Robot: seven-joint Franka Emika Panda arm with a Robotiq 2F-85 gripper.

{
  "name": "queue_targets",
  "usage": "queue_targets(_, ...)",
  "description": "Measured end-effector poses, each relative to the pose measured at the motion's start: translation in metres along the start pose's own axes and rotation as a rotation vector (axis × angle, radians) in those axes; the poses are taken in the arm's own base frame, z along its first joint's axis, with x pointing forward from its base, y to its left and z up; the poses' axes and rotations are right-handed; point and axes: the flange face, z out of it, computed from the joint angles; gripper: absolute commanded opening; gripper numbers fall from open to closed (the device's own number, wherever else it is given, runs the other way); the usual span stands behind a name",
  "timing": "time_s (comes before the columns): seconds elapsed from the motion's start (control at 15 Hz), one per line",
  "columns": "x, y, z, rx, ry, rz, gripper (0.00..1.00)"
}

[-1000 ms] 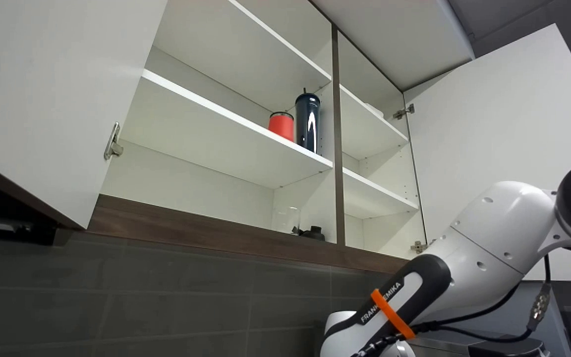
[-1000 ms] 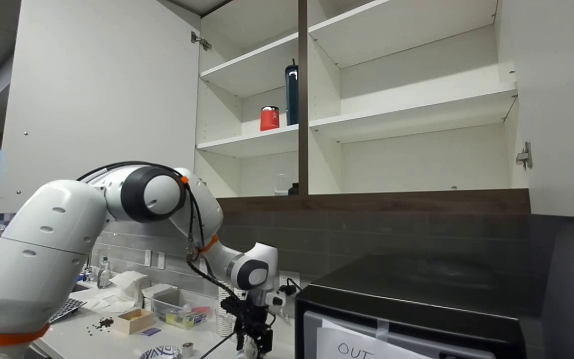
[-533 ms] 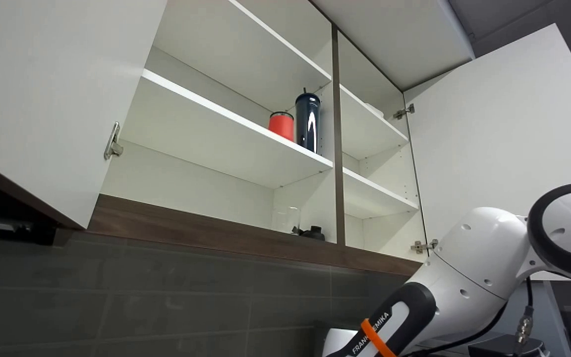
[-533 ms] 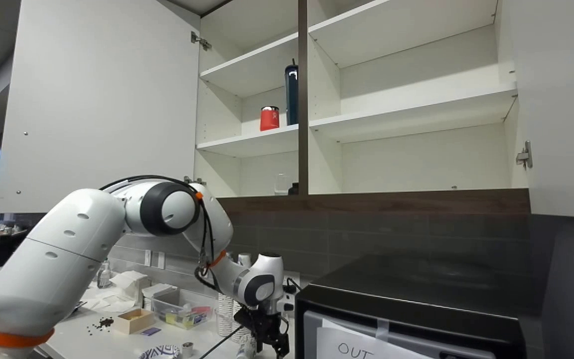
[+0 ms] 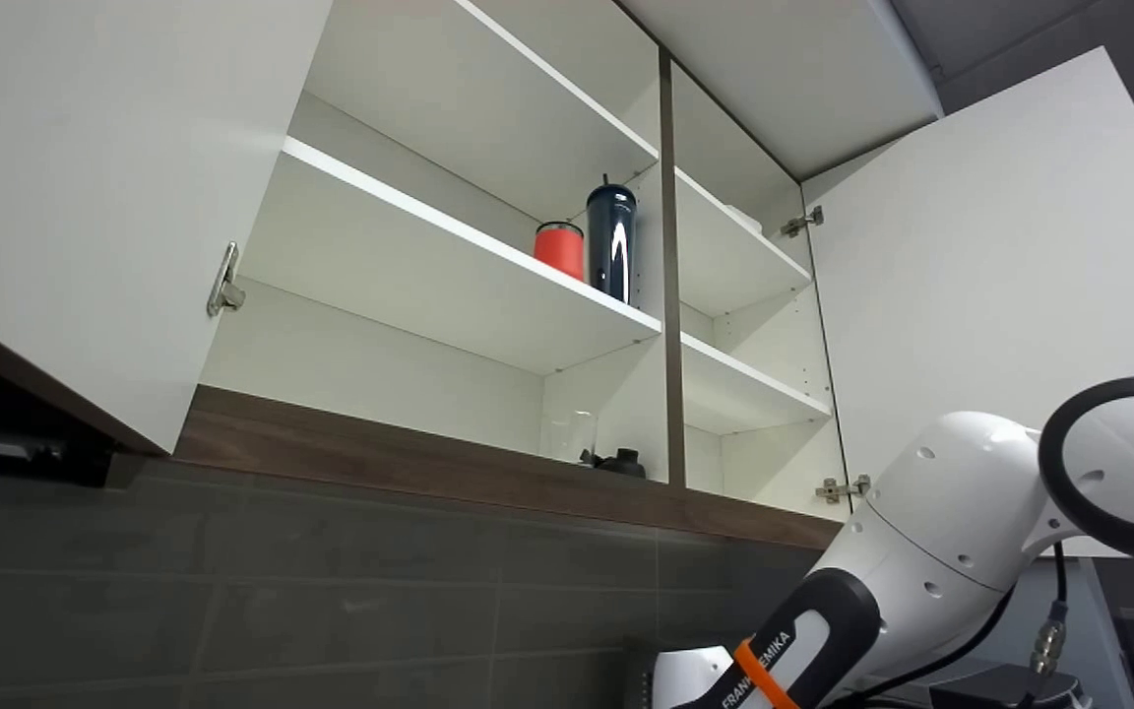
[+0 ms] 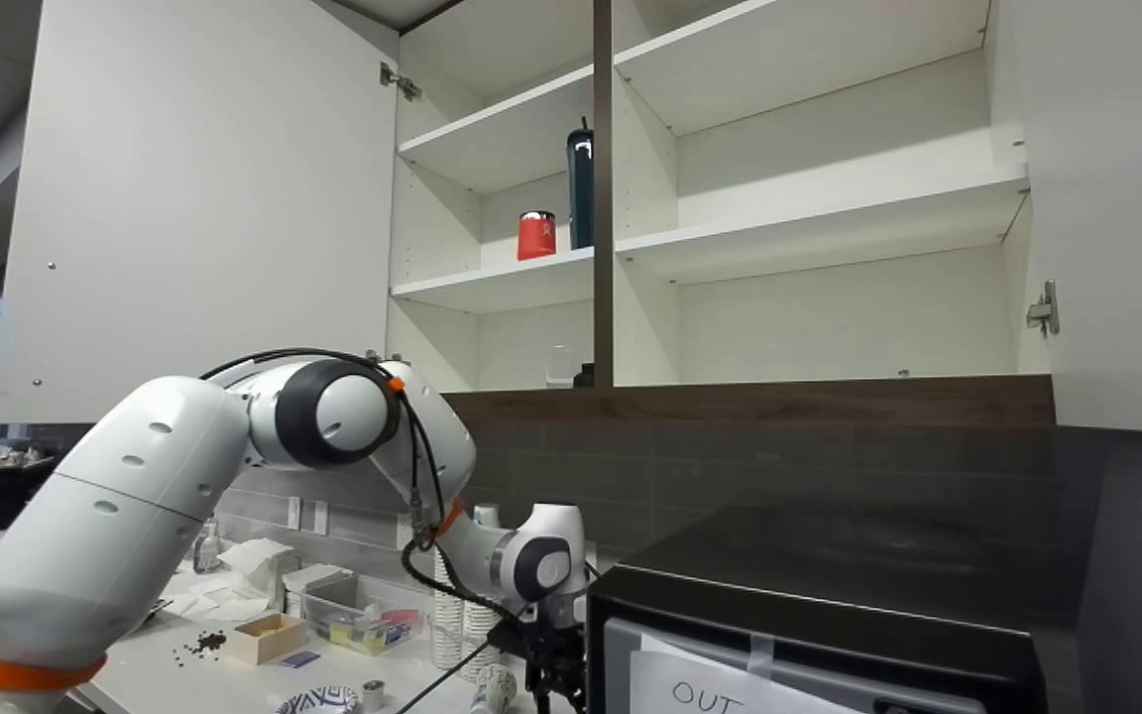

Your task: Put one coffee cup in the open upper cabinet.

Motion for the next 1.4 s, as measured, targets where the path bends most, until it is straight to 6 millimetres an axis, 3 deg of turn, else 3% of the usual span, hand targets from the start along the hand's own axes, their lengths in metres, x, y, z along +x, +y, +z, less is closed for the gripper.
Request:
queue_targets(0.6,0.016,-0.006,0.025,0.031,-0.149,-0.099,1.0)
queue_targets(1.0,0.039,0.004,0.036,0.118,-0.159,-0.098,1.0)
queue_targets(1.4,0.048,0.013,0.055,0.141,-0.239,-0.089,1.0)
